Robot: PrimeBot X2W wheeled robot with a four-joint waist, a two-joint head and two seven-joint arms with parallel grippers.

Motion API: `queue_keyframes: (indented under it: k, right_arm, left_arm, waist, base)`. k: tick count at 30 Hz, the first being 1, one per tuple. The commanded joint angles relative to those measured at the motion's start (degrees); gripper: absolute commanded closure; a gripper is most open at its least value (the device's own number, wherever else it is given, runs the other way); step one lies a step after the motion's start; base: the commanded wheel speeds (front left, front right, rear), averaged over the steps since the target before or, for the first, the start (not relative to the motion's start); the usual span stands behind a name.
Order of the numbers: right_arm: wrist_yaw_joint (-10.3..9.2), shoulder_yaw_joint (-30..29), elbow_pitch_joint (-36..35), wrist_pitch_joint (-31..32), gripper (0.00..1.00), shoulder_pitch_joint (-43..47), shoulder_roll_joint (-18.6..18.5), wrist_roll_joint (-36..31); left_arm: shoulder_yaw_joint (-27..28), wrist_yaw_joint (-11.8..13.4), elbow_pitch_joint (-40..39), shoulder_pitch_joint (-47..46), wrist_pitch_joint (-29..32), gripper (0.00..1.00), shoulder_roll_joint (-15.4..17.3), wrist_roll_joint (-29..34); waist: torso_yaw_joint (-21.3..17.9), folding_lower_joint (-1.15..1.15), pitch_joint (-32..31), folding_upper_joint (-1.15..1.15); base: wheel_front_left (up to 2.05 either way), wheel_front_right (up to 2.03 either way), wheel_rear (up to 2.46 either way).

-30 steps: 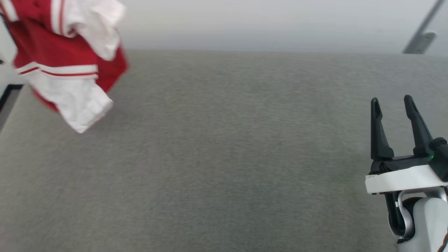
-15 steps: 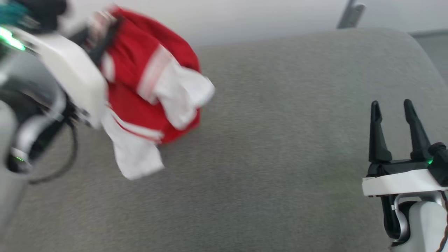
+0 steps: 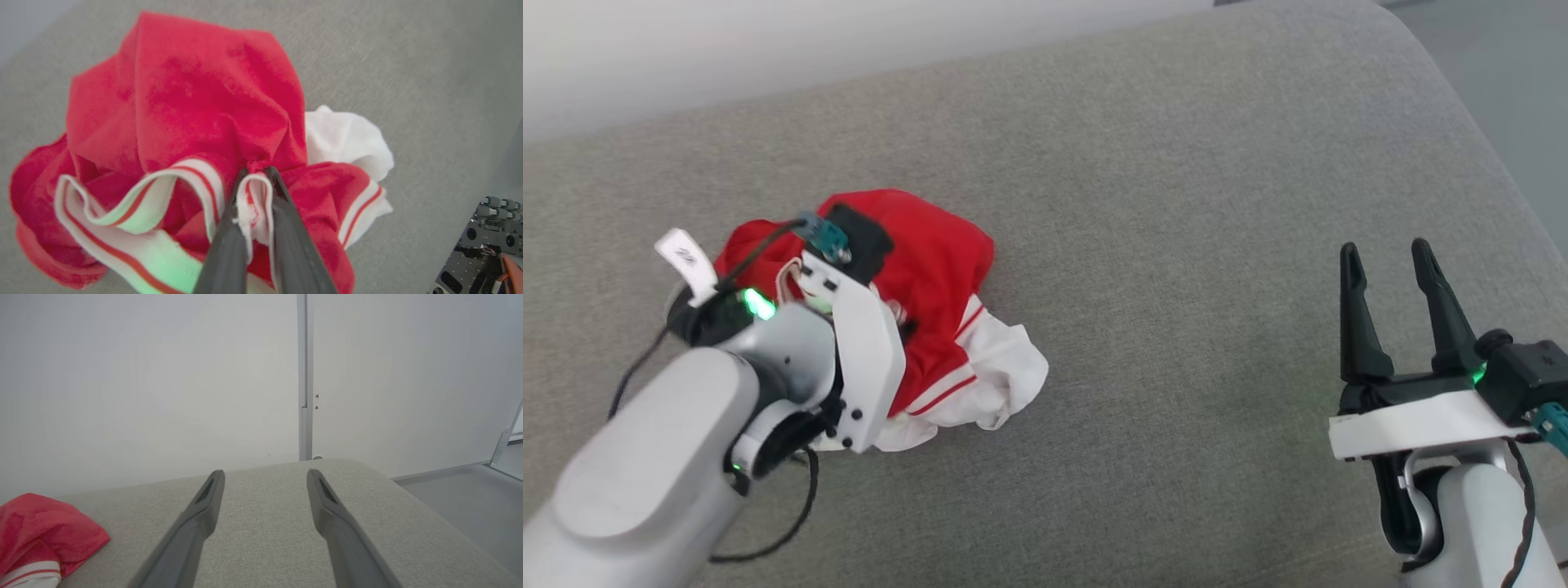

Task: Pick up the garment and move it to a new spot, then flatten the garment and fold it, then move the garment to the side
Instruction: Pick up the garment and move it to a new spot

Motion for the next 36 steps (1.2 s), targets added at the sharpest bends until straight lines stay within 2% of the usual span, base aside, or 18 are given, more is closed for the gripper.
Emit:
queue_keyframes:
  k: [1,10,11,12,13,17,23,25,29,30,36]
  right_arm:
    - [-0.02,0.2,0.0,-0.3,0.0,-0.6,0.2,0.8]
    - [-0.02,2.3,1.0,-0.3,0.0,-2.1,0.2,1.9]
    - [-0.02,2.5,1.0,-0.3,0.0,-2.3,0.2,1.9]
    - [-0.02,2.6,1.1,-0.3,0.0,-2.3,0.2,1.8]
    - [-0.02,2.5,1.1,-0.3,0.0,-2.3,0.2,1.6]
    - [-0.02,2.2,1.5,-0.3,0.0,-1.4,0.2,0.8]
    - [-0.01,1.4,1.7,-0.3,0.0,0.0,0.2,-0.4]
    - [-0.02,1.4,1.7,-0.3,0.0,0.5,0.2,-0.6]
    - [-0.02,1.8,2.1,-0.3,0.0,1.2,-0.6,-0.7]
    - [-0.02,1.8,2.1,-0.3,0.0,1.2,-0.6,-0.7]
    - [-0.02,2.0,1.6,-0.3,0.0,1.9,-1.7,-0.6]
  left_arm:
    - [-0.3,-0.1,1.4,1.0,0.5,1.0,-0.4,-0.6]
    - [-4.2,-3.4,17.6,0.1,0.2,1.0,-4.7,-0.5]
    - [-4.5,-3.9,18.6,-0.2,-0.3,0.87,-5.1,-0.2]
    - [-4.5,-4.3,19.3,-0.6,-0.9,0.5,-5.5,-0.3]
    - [-4.2,-4.5,19.8,-0.9,-1.3,0.0,-6.0,-1.0]
    - [-3.0,-5.1,19.4,-2.4,-3.9,0.0,-5.9,-1.6]
    - [-1.7,-5.8,14.6,-1.3,-9.8,0.0,-4.4,-1.2]
    - [-0.5,-5.2,13.1,-0.1,-12.3,0.0,-3.8,-1.8]
    - [3.4,-3.2,9.1,3.4,-21.6,0.0,-2.2,-1.3]
    - [3.4,-3.2,9.1,3.4,-21.6,0.0,-2.2,-1.3]
    - [9.3,0.6,5.6,10.2,-35.8,0.0,-0.3,-0.7]
  waist:
    - [-0.5,0.0,0.5,0.0]
    - [-1.1,0.0,1.4,0.0]
    - [-1.0,0.0,1.4,0.0]
    - [-0.8,0.0,1.2,0.0]
    - [-0.5,0.0,0.9,0.0]
    - [1.1,0.0,-0.7,0.0]
    - [4.2,0.0,-3.8,0.0]
    - [5.0,0.0,-4.8,0.0]
    - [7.0,0.0,-6.9,0.0]
    - [7.0,0.0,-6.9,0.0]
    - [8.8,0.0,-8.2,0.0]
  base:
    - [0.0,0.0,0.0]
    - [0.0,0.0,0.0]
    - [0.0,0.0,0.0]
    - [0.0,0.0,0.0]
    - [0.0,0.0,0.0]
    - [0.0,0.0,0.0]
    - [0.0,0.0,0.0]
    - [0.0,0.0,0.0]
    - [0.0,0.0,0.0]
    - [0.0,0.0,0.0]
    - [0.0,0.0,0.0]
